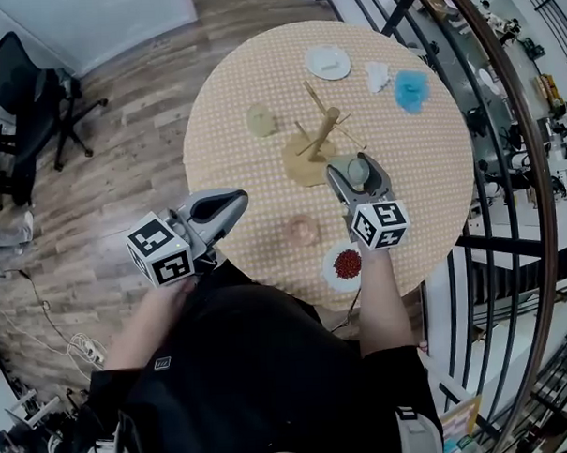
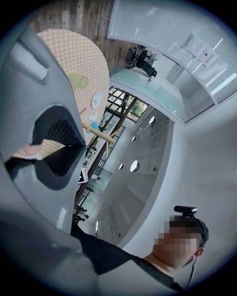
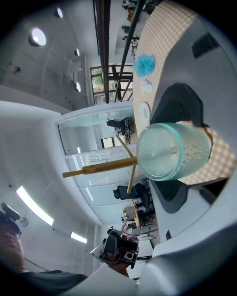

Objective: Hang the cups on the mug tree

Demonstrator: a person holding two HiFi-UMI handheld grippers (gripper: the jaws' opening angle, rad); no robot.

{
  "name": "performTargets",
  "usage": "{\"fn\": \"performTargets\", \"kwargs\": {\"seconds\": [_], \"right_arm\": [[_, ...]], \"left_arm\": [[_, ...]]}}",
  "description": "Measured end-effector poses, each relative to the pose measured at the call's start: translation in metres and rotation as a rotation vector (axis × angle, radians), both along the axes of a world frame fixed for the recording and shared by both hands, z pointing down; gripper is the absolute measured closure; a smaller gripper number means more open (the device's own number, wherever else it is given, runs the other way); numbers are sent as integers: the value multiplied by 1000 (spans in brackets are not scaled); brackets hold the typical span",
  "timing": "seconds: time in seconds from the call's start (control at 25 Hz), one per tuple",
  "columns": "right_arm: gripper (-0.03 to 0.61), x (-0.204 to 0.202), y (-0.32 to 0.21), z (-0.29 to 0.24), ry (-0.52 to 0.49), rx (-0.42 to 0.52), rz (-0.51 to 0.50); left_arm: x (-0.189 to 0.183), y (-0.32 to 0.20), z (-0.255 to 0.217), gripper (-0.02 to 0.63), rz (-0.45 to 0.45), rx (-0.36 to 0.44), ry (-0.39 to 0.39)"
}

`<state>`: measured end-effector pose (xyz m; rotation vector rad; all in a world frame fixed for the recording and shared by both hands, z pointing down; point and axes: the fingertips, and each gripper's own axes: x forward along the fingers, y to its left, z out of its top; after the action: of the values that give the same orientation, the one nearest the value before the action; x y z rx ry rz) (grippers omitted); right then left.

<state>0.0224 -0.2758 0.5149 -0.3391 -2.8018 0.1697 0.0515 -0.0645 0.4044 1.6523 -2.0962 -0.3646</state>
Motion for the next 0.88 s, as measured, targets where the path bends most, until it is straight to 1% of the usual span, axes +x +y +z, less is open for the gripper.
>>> {"fn": "performTargets", "kwargs": {"seconds": [0.16, 0.36, 0.68, 0.88], "right_arm": [[236, 0, -3, 13, 25, -39, 16], [235, -1, -2, 26, 61, -42, 3], [236, -8, 9, 41, 118, 41, -42], [236, -4, 10, 52, 164, 106, -59]], "left_arm": [[-4, 4, 2, 606, -7, -15, 3], [-3, 5, 7, 606, -14, -23, 14], [-9, 18, 15, 606, -32, -30, 26], [-8, 20, 18, 606, -28, -28, 31]]}}
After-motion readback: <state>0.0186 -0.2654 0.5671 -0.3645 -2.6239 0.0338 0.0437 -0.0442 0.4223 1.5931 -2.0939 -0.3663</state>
